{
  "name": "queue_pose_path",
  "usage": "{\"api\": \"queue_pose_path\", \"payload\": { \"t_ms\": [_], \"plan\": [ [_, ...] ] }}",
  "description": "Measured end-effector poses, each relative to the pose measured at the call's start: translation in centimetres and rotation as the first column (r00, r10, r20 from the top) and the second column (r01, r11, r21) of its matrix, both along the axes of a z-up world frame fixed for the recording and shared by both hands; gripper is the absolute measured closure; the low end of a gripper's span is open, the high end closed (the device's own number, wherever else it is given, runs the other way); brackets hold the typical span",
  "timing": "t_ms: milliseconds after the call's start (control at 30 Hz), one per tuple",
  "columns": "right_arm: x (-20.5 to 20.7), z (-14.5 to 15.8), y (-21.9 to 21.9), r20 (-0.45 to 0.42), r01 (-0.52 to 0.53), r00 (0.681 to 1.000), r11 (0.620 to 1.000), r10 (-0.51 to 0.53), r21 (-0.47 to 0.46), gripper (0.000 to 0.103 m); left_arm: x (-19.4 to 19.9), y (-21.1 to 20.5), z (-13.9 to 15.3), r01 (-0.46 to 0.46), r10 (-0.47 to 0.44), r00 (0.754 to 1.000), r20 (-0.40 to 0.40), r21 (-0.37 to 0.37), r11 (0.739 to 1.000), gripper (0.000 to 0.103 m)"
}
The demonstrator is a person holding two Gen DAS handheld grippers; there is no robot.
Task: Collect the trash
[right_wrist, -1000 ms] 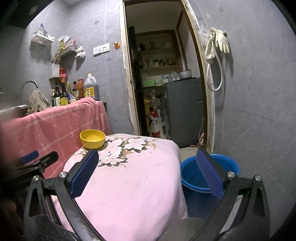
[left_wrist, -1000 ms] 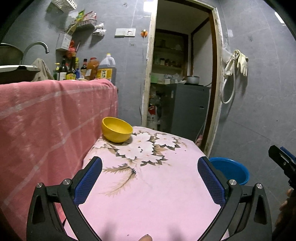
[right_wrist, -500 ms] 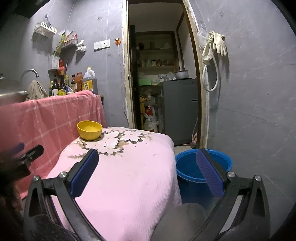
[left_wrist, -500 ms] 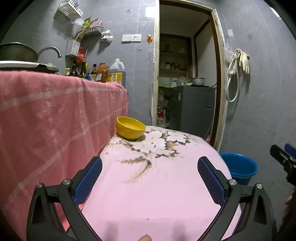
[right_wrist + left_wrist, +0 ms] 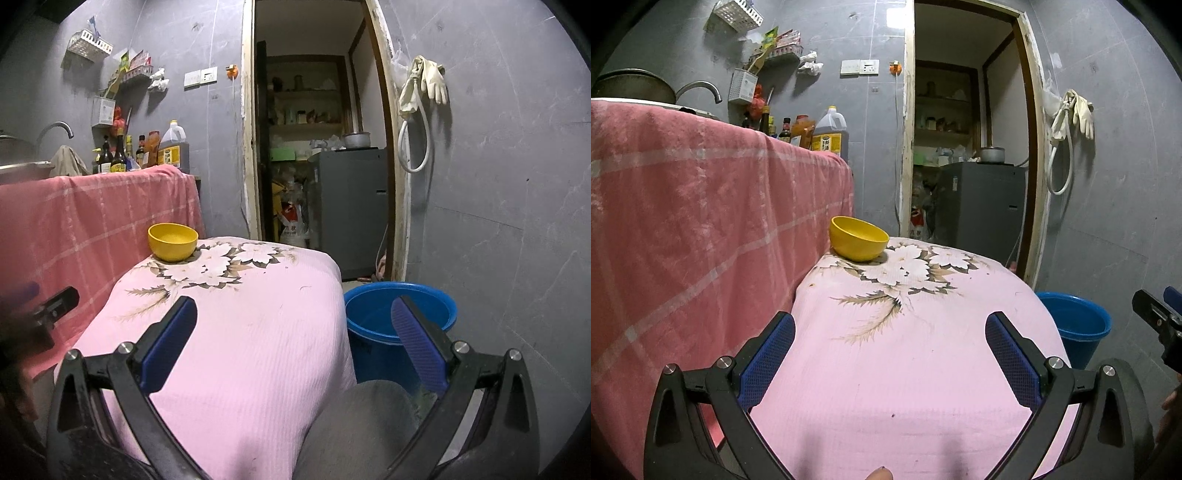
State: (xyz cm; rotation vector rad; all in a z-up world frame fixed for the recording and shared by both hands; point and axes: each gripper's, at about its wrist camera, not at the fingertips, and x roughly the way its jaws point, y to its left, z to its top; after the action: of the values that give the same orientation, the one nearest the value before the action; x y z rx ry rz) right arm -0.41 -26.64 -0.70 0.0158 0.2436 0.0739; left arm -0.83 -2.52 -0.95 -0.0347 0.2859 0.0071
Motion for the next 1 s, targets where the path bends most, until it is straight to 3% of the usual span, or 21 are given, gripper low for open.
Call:
{"api": "queue_pose_path", "payload": {
  "t_ms": [1000],
  "plan": [
    [0.11, -0.06, 0.59, -0.007, -0.010, 1.000, 1.000, 0.010, -0.003, 0.000, -0.22, 0.31, -0.26, -0.012, 0.012, 1.000, -0.005, -0.017, 1.000, 0.002]
  ]
}}
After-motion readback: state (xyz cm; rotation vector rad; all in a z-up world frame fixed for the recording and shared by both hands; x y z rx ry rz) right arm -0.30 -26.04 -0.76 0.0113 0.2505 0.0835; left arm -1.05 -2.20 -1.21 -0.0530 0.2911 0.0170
